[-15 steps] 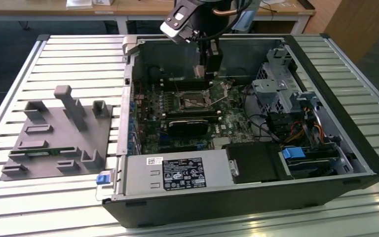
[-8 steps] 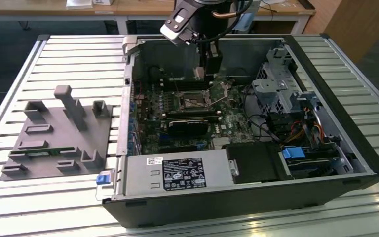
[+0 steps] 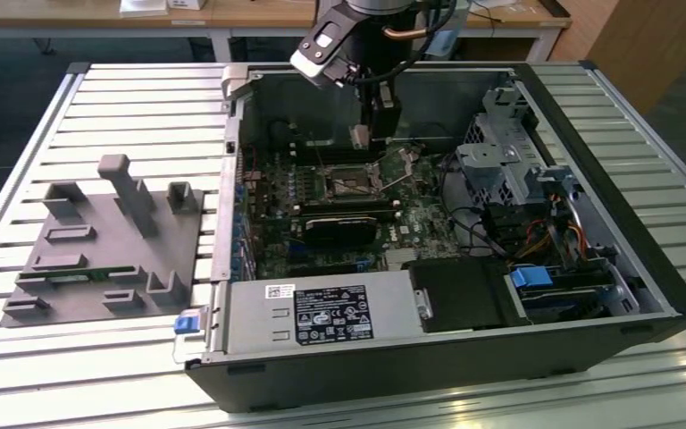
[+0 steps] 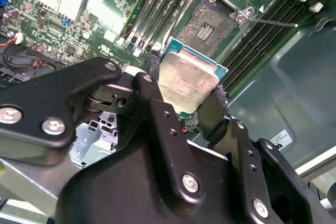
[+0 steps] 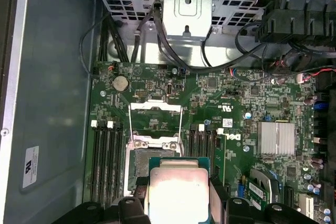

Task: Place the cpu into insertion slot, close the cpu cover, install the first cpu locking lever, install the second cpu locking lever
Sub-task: 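Place the cpu into insertion slot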

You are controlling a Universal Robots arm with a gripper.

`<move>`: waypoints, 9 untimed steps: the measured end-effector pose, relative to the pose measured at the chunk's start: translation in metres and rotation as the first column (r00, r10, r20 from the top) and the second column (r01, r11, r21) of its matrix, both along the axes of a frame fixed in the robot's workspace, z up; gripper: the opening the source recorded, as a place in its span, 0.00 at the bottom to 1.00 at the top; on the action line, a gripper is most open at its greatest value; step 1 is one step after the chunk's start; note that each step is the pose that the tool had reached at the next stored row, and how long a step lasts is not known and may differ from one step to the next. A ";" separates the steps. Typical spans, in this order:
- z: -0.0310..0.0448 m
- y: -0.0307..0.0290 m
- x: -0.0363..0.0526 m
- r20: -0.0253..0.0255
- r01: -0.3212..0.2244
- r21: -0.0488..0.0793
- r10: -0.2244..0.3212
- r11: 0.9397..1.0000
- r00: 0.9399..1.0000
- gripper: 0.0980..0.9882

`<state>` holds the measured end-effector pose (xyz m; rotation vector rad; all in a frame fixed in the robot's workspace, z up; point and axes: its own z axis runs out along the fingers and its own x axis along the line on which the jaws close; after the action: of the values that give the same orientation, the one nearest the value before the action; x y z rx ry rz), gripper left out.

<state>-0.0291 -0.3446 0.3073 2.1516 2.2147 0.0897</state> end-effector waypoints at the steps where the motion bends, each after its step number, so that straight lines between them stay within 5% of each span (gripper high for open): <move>1: -0.0008 0.0001 0.0000 0.000 0.000 -0.001 0.000 1.000 1.000 0.49; 9: -0.0069 0.0004 0.0000 -0.001 0.000 -0.005 0.000 1.000 1.000 0.49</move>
<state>-0.0291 -0.3442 0.3005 2.1503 2.2130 0.0833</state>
